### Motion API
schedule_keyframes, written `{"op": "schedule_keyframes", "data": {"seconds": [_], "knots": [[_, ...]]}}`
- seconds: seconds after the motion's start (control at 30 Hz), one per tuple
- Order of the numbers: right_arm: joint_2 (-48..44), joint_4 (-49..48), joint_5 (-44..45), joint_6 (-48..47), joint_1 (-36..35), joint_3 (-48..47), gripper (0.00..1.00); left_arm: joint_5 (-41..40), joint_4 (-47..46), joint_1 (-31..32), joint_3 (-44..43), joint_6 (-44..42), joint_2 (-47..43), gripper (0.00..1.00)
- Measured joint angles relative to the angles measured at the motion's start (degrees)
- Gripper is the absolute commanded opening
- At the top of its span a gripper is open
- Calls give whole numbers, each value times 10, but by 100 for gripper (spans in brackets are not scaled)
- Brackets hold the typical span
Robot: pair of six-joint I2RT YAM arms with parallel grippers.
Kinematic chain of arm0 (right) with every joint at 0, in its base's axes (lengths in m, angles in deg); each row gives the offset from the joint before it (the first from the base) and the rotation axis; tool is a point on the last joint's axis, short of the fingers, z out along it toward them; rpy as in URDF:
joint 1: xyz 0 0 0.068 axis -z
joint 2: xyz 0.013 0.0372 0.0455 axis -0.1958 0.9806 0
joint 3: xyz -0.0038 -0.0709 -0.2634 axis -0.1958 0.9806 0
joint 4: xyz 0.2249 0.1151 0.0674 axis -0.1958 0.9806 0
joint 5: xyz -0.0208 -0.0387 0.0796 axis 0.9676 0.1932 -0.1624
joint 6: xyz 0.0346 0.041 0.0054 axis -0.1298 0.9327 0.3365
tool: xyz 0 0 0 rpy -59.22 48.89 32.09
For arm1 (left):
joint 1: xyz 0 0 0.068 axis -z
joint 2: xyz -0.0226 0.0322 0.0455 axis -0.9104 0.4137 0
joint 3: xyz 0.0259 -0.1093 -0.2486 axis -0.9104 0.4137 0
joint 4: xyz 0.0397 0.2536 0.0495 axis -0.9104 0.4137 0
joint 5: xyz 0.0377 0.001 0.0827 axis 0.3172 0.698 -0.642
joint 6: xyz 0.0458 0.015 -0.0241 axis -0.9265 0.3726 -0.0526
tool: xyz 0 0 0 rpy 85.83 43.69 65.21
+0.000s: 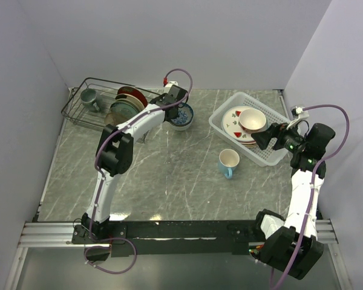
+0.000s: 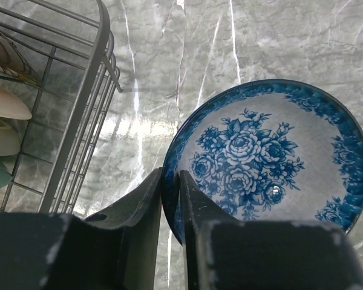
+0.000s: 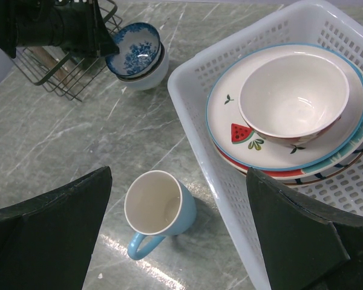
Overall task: Place the mixed dishes into the plastic bin
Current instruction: Pick up the bowl from the center of the board.
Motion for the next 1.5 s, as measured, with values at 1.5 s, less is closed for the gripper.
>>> {"op": "schedule_keyframes", "data": {"seconds": [1.5], "knots": [[-12, 7, -73, -35, 0, 23, 100, 249, -292, 23, 561, 14, -587, 1]]}}
